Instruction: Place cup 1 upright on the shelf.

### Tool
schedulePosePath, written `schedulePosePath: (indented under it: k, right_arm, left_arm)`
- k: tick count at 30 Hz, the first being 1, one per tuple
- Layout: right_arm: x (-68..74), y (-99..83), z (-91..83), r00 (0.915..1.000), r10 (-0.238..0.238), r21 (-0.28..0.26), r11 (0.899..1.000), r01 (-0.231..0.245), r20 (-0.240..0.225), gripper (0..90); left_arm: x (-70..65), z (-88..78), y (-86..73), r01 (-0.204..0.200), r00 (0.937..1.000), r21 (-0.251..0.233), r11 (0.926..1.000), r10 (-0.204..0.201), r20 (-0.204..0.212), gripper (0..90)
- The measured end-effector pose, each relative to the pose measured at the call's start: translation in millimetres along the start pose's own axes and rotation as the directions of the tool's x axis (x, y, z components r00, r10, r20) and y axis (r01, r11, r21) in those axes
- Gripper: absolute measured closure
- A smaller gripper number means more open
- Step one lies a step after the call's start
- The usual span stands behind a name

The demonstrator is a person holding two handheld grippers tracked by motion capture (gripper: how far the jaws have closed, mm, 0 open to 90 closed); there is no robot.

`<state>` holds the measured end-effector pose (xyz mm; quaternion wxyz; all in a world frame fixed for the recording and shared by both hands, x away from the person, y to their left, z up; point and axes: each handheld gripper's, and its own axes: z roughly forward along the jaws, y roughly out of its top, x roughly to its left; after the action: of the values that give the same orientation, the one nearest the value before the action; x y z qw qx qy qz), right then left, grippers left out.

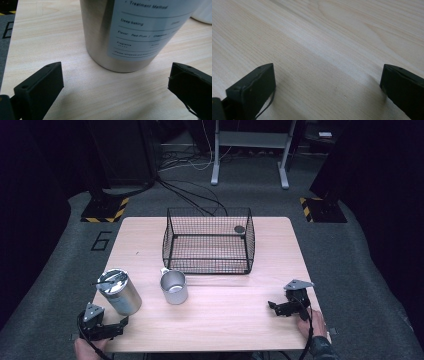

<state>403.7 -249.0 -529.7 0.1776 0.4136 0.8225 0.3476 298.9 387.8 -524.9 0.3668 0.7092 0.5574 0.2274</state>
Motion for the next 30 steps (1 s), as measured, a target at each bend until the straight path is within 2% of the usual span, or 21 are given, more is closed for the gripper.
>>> schedulePosePath:
  k: [1,3,5,6,7,8,9,12,15,18,21,25,28,30]
  right_arm:
    - [-0.5,0.1,-0.4,1.0,-0.005,0.008,1.0,0.005,-0.001,0.0]
    - [0.1,-0.2,-0.3,1.0,0.003,0.005,1.0,-0.003,0.0,0.0]
    - [0.4,-0.4,-0.4,1.0,0.008,0.002,1.0,-0.008,-0.001,0.0]
    - [0.3,-0.4,-0.3,1.0,0.007,0.003,1.0,-0.007,0.001,0.0]
    - [0.2,-0.1,-0.6,1.0,0.008,0.009,1.0,-0.008,-0.004,0.0]
    - [0.2,-0.1,-0.6,1.0,0.008,0.009,1.0,-0.008,-0.004,0.0]
    - [0.2,-0.2,-0.6,1.0,0.008,0.008,1.0,-0.008,-0.003,0.0]
    - [0.3,-0.1,-0.5,1.0,0.009,0.008,1.0,-0.009,-0.003,0.0]
    - [0.0,0.0,-0.4,1.0,0.006,0.009,1.0,-0.006,-0.003,0.0]
    - [-0.6,0.2,-0.2,1.0,-0.003,0.008,1.0,0.003,-0.002,0.0]
    - [0.0,0.2,-0.2,1.0,0.005,0.008,1.0,-0.005,-0.004,0.0]
    - [-0.6,0.3,0.1,1.0,-0.002,0.007,1.0,0.002,-0.003,0.0]
    - [-0.5,0.3,0.1,1.0,-0.002,0.006,1.0,0.002,-0.003,0.0]
    - [-0.4,0.3,0.3,1.0,-0.001,0.003,1.0,0.001,-0.002,0.0]
  left_arm:
    - [1.4,-2.2,1.3,0.016,0.9998,0.008,0.9998,-0.016,0.014,0.0]
    - [2.0,-4.5,3.0,0.019,0.9997,0.009,0.9998,-0.019,0.013,0.0]
    - [2.5,-9.1,4.7,0.018,0.9998,-0.001,0.9998,-0.018,0.011,0.0]
    - [1.0,-12.9,6.3,0.035,0.9993,-0.027,0.999,-0.035,0.015,0.0]
    - [-0.5,-14.9,7.7,0.034,0.9994,-0.041,0.9986,-0.034,0.01,0.0]
    - [-0.5,-14.9,7.7,0.034,0.9994,-0.041,0.9986,-0.034,0.01,0.0]
    - [-2.5,-17.6,10.6,0.028,0.9996,-0.061,0.9978,-0.027,0.01,0.0]
    - [-6.6,-24.2,18.8,0.012,0.9996,-0.08,0.9968,-0.01,0.025,0.0]
    - [-9.5,-28.4,25.0,-0.001,0.9997,-0.096,0.9953,0.004,0.024,0.0]
    - [-11.1,-34.1,35.6,-0.002,0.9985,-0.131,0.9914,0.009,0.053,0.0]
    - [-12.5,-35.9,39.8,-0.008,0.9989,-0.136,0.9907,0.014,0.045,0.0]
    - [-17.4,-36.1,47.5,0.0,0.9995,-0.187,0.9824,0.006,0.031,0.0]
    - [-18.1,-36.4,51.7,-0.003,0.9996,-0.195,0.9808,0.008,0.025,0.0]
    - [-18.1,-38.2,58.0,0.008,0.9999,-0.23,0.9732,-0.006,0.009,0.0]
